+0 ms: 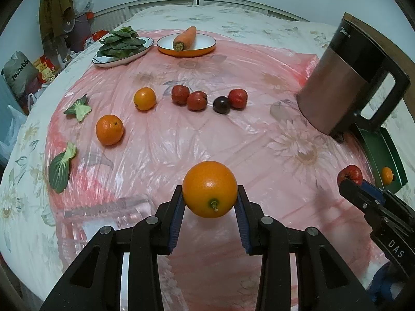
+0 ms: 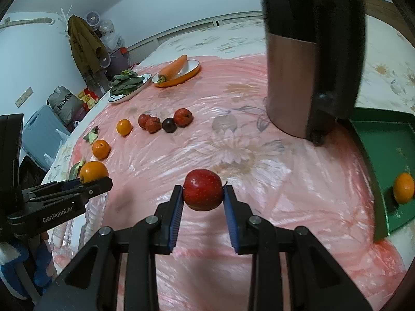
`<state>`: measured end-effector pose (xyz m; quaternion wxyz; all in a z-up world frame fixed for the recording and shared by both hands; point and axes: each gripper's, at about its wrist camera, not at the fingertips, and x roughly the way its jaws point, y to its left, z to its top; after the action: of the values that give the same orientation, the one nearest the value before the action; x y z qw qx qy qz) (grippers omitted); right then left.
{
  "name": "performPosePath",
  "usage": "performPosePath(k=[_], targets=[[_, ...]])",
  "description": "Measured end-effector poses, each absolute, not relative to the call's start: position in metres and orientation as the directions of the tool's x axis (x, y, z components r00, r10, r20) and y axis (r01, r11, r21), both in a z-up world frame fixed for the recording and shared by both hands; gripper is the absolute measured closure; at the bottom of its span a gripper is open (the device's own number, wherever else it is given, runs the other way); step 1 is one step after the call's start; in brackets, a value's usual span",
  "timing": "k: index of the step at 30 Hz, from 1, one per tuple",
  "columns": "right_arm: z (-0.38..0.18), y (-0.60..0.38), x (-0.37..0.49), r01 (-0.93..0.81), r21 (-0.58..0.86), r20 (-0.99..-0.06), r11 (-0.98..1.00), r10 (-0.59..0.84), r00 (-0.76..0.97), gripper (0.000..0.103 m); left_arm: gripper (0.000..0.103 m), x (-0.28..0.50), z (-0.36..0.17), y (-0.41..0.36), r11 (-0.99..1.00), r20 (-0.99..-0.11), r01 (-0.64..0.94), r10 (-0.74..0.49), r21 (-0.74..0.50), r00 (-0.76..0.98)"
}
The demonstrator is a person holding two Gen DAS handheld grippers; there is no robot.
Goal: Organize fruits
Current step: 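Lift and carry the apple and orange toward the green tray with both grippers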
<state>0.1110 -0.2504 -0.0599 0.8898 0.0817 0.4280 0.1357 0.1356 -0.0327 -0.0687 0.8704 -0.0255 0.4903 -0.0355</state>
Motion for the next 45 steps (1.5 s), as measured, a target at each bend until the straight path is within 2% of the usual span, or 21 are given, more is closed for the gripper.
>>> performPosePath(k=[17,34,45], targets=[[-0.059,-0.307,0.069,-0.141,0.248,-0.725,0.958,0.28,0.629,0.054,0.07,0.108,-0.065,-0.082,0.996,-0.852,0.076,-0.081,-0.048,0.517],[-0.062,-0.386,0.054,-0.028,0.25,-0.715,0.968,0.204,0.668,0.054,0.07,0.111,-0.069,-0.129,0.994,-0.848,0.11,-0.078,-0.024,0.524],[-0.061,-0.429,0.055,0.032,0.253,-0.699,0.967,0.16,0.697,0.054,0.07,0.119,-0.067,-0.179,0.982,-0.841,0.185,-0.123,-0.028,0.526]])
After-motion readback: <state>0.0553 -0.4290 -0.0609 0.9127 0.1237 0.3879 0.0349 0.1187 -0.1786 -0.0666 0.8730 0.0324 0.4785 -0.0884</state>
